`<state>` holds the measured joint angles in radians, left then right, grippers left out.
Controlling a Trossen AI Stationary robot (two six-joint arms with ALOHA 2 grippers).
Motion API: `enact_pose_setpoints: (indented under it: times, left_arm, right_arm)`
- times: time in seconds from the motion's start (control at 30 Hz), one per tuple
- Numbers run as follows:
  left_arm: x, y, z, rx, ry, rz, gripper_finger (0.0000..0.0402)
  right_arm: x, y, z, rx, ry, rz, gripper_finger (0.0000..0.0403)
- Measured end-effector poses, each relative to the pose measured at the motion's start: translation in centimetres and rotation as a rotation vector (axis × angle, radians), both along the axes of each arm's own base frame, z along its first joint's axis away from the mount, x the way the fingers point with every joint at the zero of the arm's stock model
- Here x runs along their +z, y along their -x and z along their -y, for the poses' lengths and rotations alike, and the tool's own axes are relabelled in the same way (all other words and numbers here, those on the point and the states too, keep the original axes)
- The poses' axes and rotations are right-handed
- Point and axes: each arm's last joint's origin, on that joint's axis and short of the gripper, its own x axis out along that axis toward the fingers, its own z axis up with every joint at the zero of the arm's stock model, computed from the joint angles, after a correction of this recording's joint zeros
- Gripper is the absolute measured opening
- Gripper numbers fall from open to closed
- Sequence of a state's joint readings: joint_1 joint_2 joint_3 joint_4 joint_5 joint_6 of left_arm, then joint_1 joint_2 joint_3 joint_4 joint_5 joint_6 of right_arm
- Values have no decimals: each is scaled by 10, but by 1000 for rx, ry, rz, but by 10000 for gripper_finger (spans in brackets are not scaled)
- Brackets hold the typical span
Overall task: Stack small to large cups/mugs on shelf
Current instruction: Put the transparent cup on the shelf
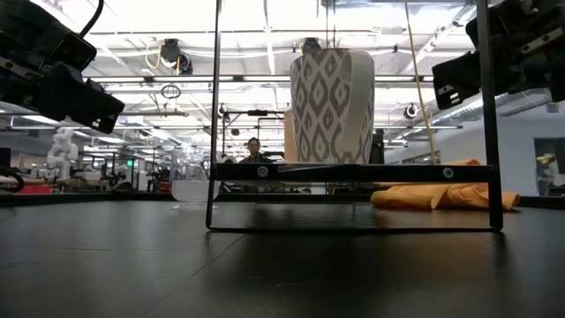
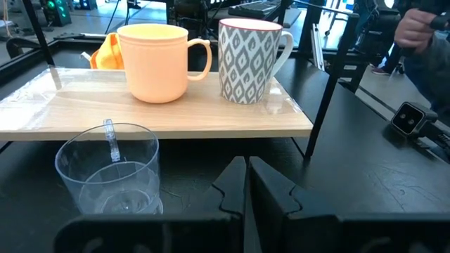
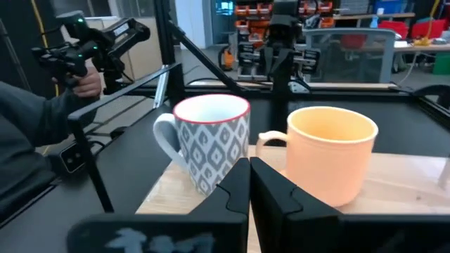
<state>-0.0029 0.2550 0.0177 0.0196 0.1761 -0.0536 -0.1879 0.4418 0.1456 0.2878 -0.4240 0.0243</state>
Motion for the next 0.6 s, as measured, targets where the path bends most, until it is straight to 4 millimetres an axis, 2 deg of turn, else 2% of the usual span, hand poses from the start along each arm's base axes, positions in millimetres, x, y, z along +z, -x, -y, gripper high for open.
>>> enact_pose_setpoints:
  times: [0.37, 0.6]
  left_arm:
    - [0, 0, 0, 10, 2, -2, 21]
    - [0, 0, 0, 13, 6, -3, 21]
  right_arm:
    - [-15, 5, -2, 27, 8, -6, 0]
    - [-11, 5, -2, 28, 13, 63, 0]
